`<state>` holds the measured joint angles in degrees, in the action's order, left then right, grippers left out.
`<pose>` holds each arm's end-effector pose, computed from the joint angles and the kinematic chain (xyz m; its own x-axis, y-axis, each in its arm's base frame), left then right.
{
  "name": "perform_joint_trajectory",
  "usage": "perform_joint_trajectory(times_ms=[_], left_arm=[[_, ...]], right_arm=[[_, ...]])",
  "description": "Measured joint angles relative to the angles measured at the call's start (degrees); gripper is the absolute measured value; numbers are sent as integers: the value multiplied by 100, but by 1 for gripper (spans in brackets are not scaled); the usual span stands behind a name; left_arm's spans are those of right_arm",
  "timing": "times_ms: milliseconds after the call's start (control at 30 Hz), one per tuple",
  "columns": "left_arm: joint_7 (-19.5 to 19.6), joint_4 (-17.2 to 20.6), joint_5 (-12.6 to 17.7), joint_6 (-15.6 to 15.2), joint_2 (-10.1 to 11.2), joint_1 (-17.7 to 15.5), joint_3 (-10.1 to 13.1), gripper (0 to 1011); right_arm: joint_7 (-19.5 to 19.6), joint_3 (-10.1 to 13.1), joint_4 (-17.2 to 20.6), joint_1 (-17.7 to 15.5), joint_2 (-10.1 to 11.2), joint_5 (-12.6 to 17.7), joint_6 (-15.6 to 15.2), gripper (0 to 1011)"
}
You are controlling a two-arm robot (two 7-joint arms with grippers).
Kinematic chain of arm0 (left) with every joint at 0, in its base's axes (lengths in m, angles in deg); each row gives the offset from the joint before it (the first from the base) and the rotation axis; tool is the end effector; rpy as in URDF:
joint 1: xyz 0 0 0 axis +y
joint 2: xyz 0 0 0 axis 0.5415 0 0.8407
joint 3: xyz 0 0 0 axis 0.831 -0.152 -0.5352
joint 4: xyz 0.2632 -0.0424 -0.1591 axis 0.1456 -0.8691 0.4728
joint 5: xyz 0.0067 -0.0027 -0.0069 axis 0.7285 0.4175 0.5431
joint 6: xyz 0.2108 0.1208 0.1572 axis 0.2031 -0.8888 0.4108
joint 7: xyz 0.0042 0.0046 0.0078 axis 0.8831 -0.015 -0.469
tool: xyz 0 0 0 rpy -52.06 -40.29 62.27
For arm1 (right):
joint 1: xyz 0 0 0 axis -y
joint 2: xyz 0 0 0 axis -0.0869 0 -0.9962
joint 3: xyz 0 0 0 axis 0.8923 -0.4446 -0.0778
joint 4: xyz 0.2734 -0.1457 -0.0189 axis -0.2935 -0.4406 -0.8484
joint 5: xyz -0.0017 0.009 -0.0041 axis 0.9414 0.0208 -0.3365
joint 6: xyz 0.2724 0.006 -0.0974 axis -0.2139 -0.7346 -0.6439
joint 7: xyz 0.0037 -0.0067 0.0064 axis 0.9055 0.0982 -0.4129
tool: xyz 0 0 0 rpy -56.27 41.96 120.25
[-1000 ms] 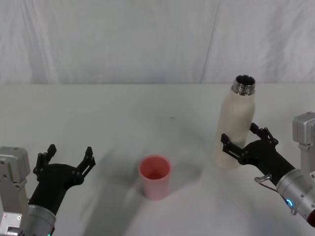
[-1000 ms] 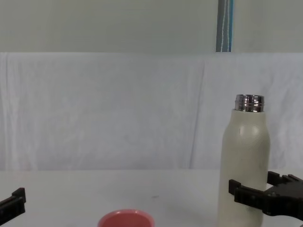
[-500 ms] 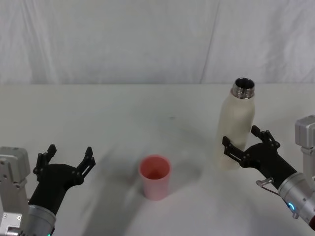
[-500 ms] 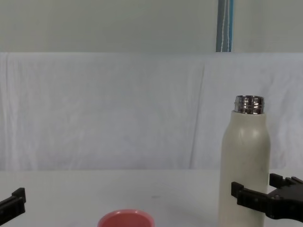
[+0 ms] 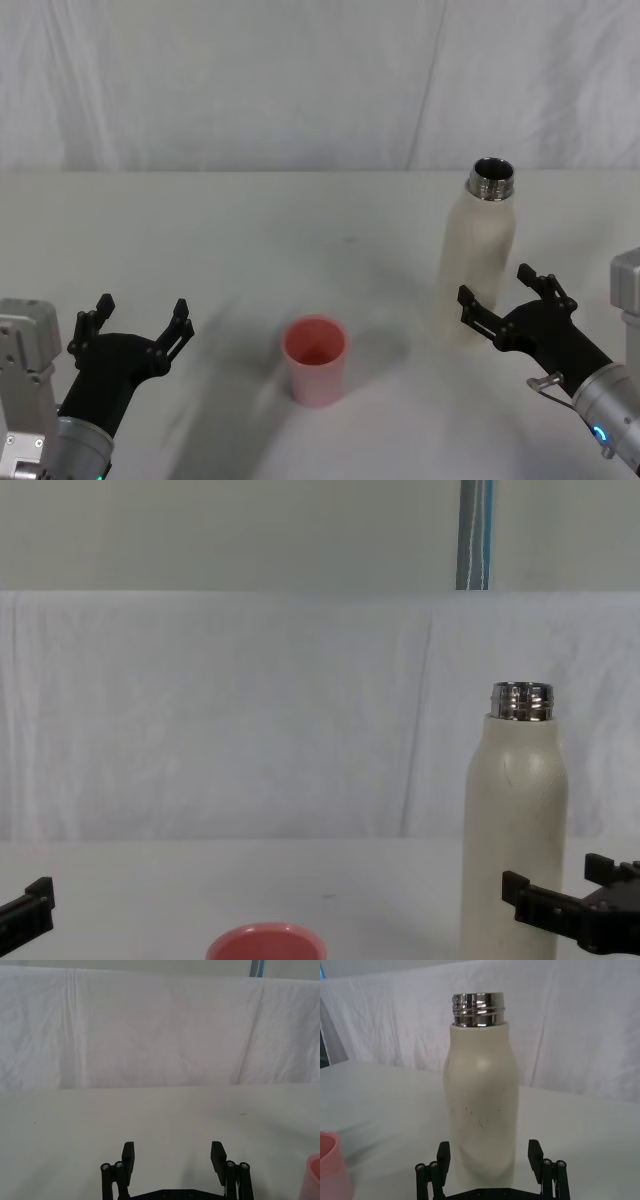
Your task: Grasp the thermos with one hand and pour water into the cup lid.
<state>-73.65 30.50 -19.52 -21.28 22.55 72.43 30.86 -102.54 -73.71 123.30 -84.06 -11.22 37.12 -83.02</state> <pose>0.2284 0.0444 -0.3042 0.1245 0.9917 -0.0327 -0.9921 0.1240 -0.0177 0.3065 -0.0127 -0.3109 0.4705 -0.8823 -0.0160 0.8824 0.4704 0.0066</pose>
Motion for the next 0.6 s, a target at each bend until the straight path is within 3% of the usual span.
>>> perform_joint_trajectory(times_ms=[367, 600], left_arm=[[0, 0, 0, 0, 0, 0, 0, 1001], [0, 0, 0, 0, 0, 0, 0, 1001]], right_arm=[[127, 93, 434, -347, 51, -98, 83, 1001], [181, 94, 770, -637, 68, -328, 323, 1001]])
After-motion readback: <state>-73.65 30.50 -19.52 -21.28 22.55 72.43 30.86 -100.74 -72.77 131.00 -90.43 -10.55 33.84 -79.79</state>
